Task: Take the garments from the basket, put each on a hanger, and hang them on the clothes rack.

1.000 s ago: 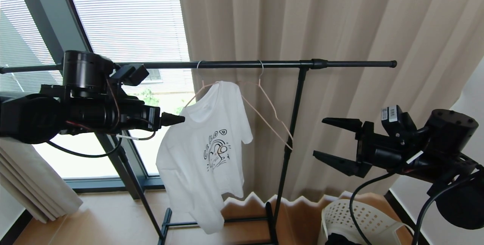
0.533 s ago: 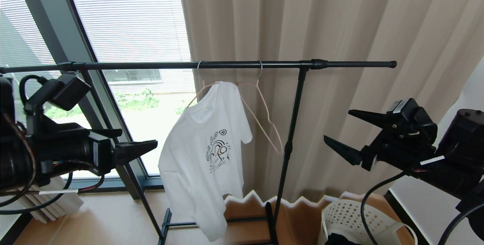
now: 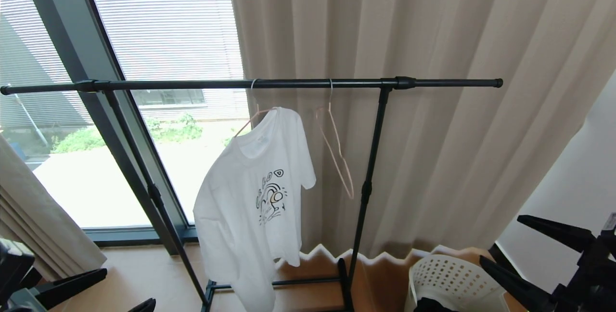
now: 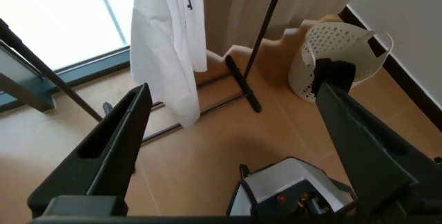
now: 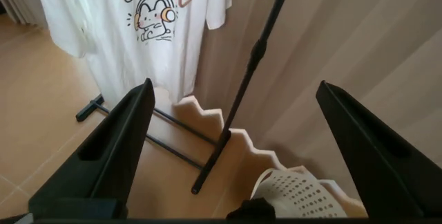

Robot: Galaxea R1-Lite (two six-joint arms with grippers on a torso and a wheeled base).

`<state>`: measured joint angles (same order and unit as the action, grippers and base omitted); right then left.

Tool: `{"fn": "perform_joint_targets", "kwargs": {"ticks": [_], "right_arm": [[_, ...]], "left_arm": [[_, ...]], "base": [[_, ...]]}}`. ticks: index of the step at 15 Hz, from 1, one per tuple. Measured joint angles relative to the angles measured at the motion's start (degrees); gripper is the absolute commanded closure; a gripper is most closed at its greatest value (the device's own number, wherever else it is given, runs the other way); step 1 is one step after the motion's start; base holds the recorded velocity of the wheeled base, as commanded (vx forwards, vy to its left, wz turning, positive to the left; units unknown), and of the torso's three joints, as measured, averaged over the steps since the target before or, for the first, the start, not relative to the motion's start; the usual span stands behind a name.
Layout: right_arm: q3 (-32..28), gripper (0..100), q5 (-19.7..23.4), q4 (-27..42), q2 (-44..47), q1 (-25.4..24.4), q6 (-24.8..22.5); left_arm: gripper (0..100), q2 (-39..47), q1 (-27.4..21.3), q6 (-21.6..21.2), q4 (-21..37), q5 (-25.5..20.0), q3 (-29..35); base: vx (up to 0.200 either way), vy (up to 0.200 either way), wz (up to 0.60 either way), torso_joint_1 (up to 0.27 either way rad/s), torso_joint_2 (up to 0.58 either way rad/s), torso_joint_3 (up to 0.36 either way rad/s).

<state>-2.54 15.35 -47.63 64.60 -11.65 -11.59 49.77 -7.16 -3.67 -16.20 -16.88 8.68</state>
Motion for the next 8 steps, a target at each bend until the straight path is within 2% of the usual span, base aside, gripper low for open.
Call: {"fn": "perform_joint_targets", "kwargs": {"ticks": [3, 8], "right_arm": [[2.05, 0, -1.37, 15.80, -15.74, 1.10, 2.95], [2.44, 0, -2.52, 39.73, -41.95, 1.82, 4.32]], "left_arm": [[0, -6.75, 0.11, 0.26, -0.90, -0.02, -6.31], [0, -14.34, 0.00, 0.22, 0.83, -0.05, -8.55]], "base": [[0.000, 0.000, 0.00, 0.000, 0.00, 0.000], [0.000, 0.000, 0.00, 0.000, 0.00, 0.000]]}}
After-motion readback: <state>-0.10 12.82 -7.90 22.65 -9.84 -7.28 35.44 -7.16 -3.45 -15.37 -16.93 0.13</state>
